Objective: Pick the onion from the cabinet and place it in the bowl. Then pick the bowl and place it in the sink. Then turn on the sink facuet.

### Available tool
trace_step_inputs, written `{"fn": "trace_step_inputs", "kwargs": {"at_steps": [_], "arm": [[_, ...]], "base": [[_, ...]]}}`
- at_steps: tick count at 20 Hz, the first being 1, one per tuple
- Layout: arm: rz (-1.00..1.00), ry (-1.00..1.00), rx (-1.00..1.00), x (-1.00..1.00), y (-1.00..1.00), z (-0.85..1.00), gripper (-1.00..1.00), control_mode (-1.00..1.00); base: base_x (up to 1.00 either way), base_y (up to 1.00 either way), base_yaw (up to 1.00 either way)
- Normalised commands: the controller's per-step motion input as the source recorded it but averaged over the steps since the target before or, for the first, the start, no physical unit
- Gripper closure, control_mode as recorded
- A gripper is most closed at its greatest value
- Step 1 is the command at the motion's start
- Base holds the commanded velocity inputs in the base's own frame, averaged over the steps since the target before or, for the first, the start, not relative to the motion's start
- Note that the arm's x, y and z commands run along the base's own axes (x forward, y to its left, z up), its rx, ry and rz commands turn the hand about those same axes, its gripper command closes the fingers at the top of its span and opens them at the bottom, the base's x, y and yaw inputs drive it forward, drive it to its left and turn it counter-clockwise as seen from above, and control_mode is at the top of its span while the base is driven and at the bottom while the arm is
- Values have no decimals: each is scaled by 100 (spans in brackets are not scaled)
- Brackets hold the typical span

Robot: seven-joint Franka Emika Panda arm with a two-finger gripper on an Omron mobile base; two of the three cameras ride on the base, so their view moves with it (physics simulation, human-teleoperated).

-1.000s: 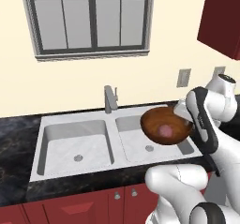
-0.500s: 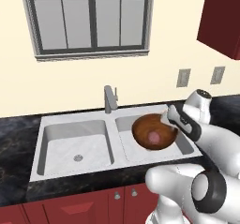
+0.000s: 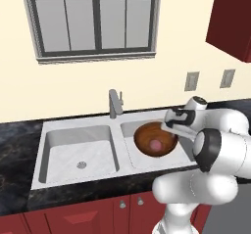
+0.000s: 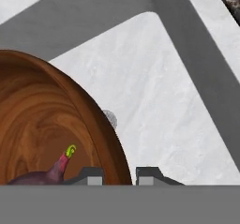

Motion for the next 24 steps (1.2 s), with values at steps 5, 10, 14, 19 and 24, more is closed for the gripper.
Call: {"fn": "trace_step_inputs", "kwargs": {"at_steps": [5,10,14,19,24], "arm": [[1,4,0,26,-10,-32,100,-100],[1,1,0,6,-14,-41,100,-100],[1,0,0,10,-9,-45,100,-100],[0,0,0,20,0,-42,100,-100],[0,0,0,33,2,-37,100,-100]], "base": [[0,0,0],[0,0,0],[0,0,0],[0,0,0],[0,0,0]]}}
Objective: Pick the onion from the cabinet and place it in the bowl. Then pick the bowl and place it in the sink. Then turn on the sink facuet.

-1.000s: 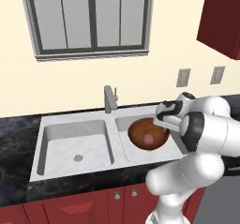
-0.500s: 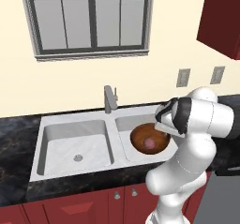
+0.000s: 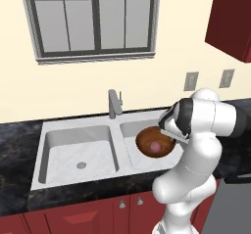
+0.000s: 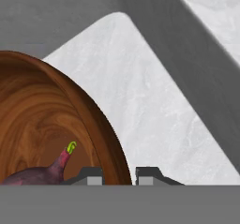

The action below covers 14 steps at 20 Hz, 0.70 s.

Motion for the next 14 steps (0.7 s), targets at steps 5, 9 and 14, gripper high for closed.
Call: {"fn": "trace_step_inputs", "kwargs": {"at_steps": [5,9,14], "arm": [[1,0,0,9,4,-39,100,-100],[5,0,0,-15,7,-27,100,-100],[11,1,0,-22,1,-9,100,-100]], "base": [[0,0,0],[0,0,0],[0,0,0]]}}
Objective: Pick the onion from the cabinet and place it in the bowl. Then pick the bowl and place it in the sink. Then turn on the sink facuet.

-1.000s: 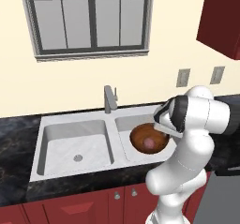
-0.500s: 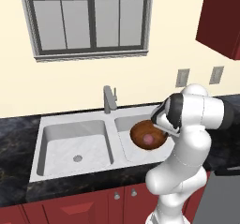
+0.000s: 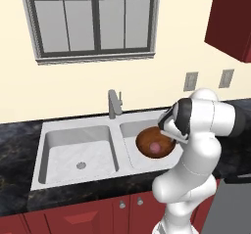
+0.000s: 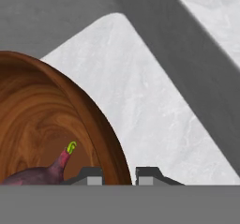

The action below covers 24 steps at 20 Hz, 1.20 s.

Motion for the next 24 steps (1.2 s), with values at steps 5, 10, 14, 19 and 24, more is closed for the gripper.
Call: {"fn": "trace_step_inputs", "kwargs": {"at_steps": [5,10,14,19,24], "arm": [[15,6,0,-15,16,-19,100,-100],[11,7,0,0,34,-46,100,-100],[10,4,0,0,35,-56,100,-100],[11,1,0,0,29,-57,-100,-100],[11,0,0,0,8,-24,-100,-100]], "base": [[0,0,0],[0,0,0],[0,0,0],[0,0,0],[0,0,0]]}}
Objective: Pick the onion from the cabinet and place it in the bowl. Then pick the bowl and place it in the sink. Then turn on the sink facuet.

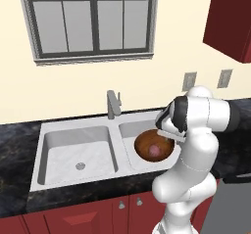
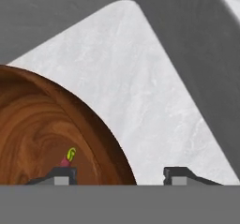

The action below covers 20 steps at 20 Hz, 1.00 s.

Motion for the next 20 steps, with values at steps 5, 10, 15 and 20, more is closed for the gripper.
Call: {"fn": "trace_step_inputs", "kwargs": {"at_steps": [5,10,15,20], "arm": [[9,0,0,0,0,14,-100,-100],[2,0,0,-1,0,95,-100,-100],[1,0,0,-19,1,86,-100,-100],[6,4,0,-21,12,31,-100,-100]], "base": [[0,0,0],[0,0,0],[0,0,0],[0,0,0]]}}
